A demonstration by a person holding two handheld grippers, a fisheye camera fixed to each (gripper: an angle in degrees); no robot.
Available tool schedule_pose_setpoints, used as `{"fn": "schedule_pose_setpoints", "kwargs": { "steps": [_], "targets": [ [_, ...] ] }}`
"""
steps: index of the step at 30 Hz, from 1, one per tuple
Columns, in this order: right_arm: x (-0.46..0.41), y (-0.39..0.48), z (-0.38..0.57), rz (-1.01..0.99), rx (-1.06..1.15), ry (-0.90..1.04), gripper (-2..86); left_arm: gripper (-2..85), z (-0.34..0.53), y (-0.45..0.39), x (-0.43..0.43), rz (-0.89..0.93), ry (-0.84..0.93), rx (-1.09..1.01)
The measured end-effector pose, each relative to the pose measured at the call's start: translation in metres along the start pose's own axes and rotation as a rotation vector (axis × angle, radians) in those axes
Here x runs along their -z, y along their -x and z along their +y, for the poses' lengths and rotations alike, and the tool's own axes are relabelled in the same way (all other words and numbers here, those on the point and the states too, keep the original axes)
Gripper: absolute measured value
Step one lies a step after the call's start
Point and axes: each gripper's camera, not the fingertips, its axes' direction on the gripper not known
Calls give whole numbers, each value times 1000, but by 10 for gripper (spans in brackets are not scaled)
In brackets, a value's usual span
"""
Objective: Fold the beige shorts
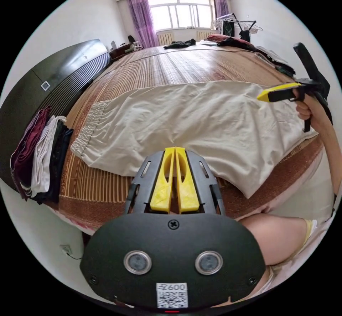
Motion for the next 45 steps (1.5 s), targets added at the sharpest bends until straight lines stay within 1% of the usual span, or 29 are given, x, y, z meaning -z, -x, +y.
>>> {"fn": "schedule_pose_setpoints", "kwargs": {
  "steps": [1, 2, 4, 5, 6, 7, 8, 9, 10, 11, 12, 13, 16, 17, 18, 20, 23, 25, 27, 30, 34, 39, 42, 45],
  "targets": [
    [-2, 19, 14, -60, 38, 26, -9, 9, 4, -9, 16, 39, -46, -31],
    [-8, 32, 27, -96, 50, 60, -9, 9, 9, -17, 32, 130, -127, -69],
    [-19, 41, 41, -140, 51, 98, -9, 9, 10, -25, 45, 256, -181, -85],
    [-28, 42, 48, -163, 46, 129, -9, 9, 5, -28, 43, 306, -154, -84],
    [-32, 40, 51, -157, 39, 147, -9, 9, 2, -29, 39, 313, -120, -87],
    [-37, 34, 59, -123, 24, 186, -9, 9, -3, -29, 23, 288, -13, -92],
    [-30, 24, 68, -148, -8, 154, -9, 9, -3, -27, 9, 268, 60, -118],
    [-25, 18, 73, -149, -40, 136, -9, 9, 0, -23, 9, 285, 28, -113],
    [-15, 7, 85, -138, -71, 115, -9, 9, 6, -10, 8, 344, 1, -67],
    [-4, -3, 97, -120, -98, 98, -9, 9, 8, 4, 6, 409, 4, -7],
    [3, -8, 103, -106, -117, 87, -9, 9, 8, 8, 6, 428, 9, 6],
    [15, -16, 115, -82, -153, 70, -9, 10, 7, 9, 7, 431, 12, 0],
    [39, -26, 142, -16, -184, 37, -9, 15, 13, -3, 25, 347, -24, -64],
    [48, -27, 151, 16, -187, 21, -9, 19, 19, -7, 37, 300, -32, -50],
    [52, -26, 156, 28, -188, 8, -9, 21, 23, -8, 45, 290, -44, -28],
    [68, -25, 176, 45, -211, -77, -9, 27, 47, -9, 77, 322, -99, 29],
    [75, -29, 193, 1, -249, -164, -9, 41, 76, -13, 100, 362, -54, 80],
    [72, -32, 197, -37, -261, -190, -9, 53, 87, -18, 100, 364, -32, 95],
    [65, -34, 197, -76, -261, -188, -9, 60, 90, -23, 94, 334, -7, 121],
    [54, -29, 195, -130, -229, -169, -9, 67, 93, -25, 96, 327, -49, 168],
    [42, -24, 201, -130, -196, -143, -9, 72, 100, -28, 100, 362, -84, 212],
    [33, -32, 208, -190, -205, -168, -9, 69, 104, -32, 102, 416, -115, 249],
    [33, -40, 192, -201, -159, -164, -9, 60, 104, -44, 107, 375, -112, 216],
    [30, -47, 156, -141, -88, -179, -9, 36, 106, -58, 111, 316, -121, 202]
  ]
}}
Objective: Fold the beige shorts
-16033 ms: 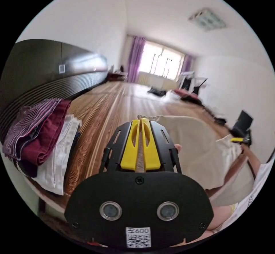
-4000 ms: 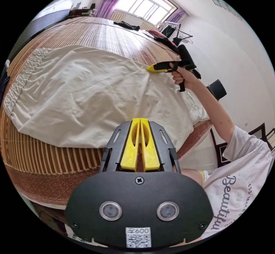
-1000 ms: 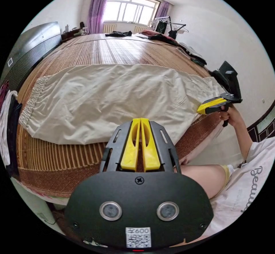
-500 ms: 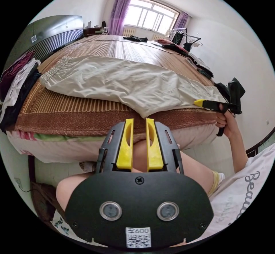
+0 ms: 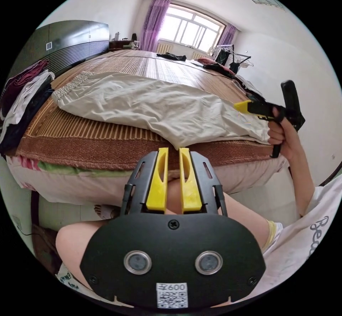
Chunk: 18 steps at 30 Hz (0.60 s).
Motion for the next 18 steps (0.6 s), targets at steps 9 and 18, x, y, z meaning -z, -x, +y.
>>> {"fn": "schedule_pose_setpoints", "kwargs": {
  "steps": [9, 18],
  "targets": [
    [-146, -70, -122, 254, 92, 177, -8, 12, 7, -42, 1, -32, 14, -82],
    [-206, -160, -104, 206, 118, 293, -9, 9, -7, -83, 14, -71, 118, -310]
  ]
}}
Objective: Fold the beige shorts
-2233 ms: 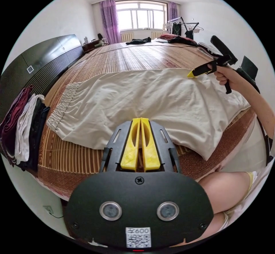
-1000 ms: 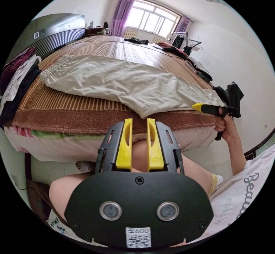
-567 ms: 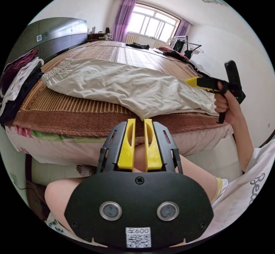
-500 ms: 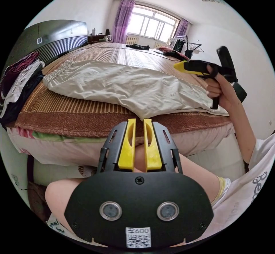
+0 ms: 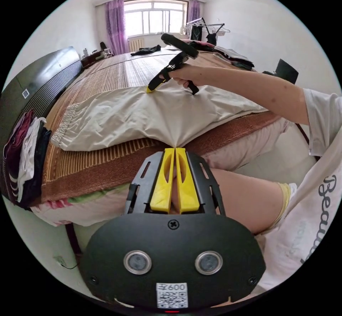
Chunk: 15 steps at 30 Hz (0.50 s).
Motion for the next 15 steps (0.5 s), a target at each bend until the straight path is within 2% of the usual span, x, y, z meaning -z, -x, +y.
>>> {"fn": "schedule_pose_setpoints", "kwargs": {
  "steps": [3, 9, 15],
  "targets": [
    [-5, -22, 10, -56, -40, -5, -9, 8, -11, -12, -1, -7, 50, -75],
    [-14, -32, 30, 3, 10, -18, -9, 8, -16, -51, -24, -117, 109, -149],
    [-18, -44, 49, 45, 41, -23, -9, 6, -27, -70, -22, -162, 107, -104]
  ]
}}
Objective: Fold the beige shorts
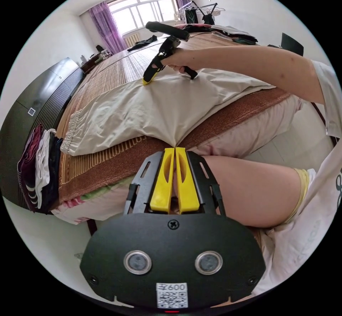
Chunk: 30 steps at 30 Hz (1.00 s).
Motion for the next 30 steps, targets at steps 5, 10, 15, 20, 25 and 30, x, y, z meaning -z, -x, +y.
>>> {"fn": "schedule_pose_setpoints", "kwargs": {
  "steps": [5, 10, 15, 20, 25, 30],
  "targets": [
    [25, 33, 33, 42, 212, -94, -9, 4, -1, 30, 38, -34, -6, 75],
    [54, 94, 84, -313, 299, -25, -9, 3, -24, 128, 52, -277, -63, 208],
    [38, 131, 143, -330, 365, 105, -9, 2, -66, 236, 10, -274, -16, 385],
    [25, 102, 180, -272, 256, 81, -9, 1, -94, 273, -52, -460, 91, 319],
    [33, 45, 193, -423, 72, 16, -9, 2, -110, 288, -57, -532, 107, 344],
    [62, 31, 168, -529, 87, -69, -9, 2, -115, 312, -45, -477, 60, 371]
  ]
}}
